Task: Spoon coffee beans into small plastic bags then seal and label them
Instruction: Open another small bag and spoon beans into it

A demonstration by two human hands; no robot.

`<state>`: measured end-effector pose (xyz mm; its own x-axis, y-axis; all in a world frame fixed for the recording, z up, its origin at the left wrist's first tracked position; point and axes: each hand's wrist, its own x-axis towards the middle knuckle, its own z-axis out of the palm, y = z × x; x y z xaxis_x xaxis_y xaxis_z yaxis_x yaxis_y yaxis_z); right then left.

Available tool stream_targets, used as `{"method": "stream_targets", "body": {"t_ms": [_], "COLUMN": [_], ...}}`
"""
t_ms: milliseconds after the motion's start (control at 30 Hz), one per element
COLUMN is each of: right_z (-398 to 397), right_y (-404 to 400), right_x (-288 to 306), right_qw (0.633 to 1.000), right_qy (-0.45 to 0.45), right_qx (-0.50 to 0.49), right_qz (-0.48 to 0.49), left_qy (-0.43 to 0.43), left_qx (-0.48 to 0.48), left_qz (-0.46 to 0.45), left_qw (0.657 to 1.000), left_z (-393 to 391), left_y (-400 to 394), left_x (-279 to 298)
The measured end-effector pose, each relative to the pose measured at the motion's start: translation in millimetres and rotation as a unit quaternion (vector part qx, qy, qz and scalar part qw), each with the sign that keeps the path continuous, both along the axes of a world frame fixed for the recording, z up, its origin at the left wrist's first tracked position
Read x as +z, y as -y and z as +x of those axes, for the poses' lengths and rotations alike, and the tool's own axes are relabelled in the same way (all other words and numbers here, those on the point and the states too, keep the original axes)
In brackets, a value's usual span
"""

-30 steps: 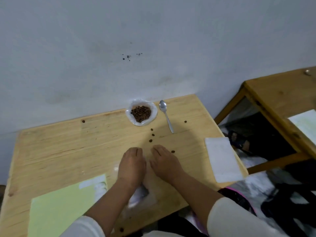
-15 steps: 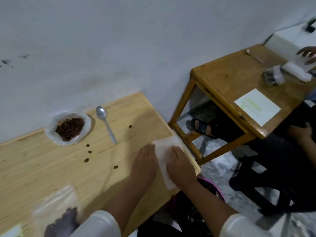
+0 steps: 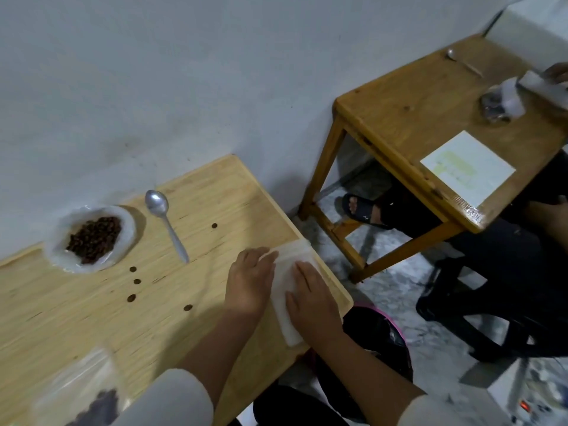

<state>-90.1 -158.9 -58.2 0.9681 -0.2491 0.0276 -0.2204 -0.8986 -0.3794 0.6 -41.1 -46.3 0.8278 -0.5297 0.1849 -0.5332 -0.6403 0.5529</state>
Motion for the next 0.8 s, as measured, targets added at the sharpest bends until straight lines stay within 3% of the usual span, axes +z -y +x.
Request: {"method": "stream_targets", "body": {"t_ms": [167,333,533,667,800], "right_z": [4.2,31.6,82.3,104.5,112.0], "right_y": [4.4,18.2,-3.0,-56.6,-116.8], "right_x": [1.2,30.1,80.5,110.1,126.1], "right_qw": [1.0,0.99,0.975,0.967,0.942], "right_qy": [0.002,0.139,0.207,0.2,0.145], "right_qx": [-0.01,-0.01,0.085,0.075,0.055], "right_qz": [0.027,0.005,0.002,0.141,0.296], "left_qy": [-0.011,-0.012,0.014,-0.006,-0.188], "left_qx": [0.011,0.034,0.142,0.283,0.4], "left_qz": [-0.05,-0.086,-0.196,-0.259,-0.318], "left_qw": [0.999,0.996,0.97,0.923,0.839], "left_z": [-0.1,4.0,24.2,36.5,34.0], "left_y": [3.9,-0.6,-38.6,-78.6,-116.9], "left_x": [8.8,26.6,67.5,101.8,120.9]}}
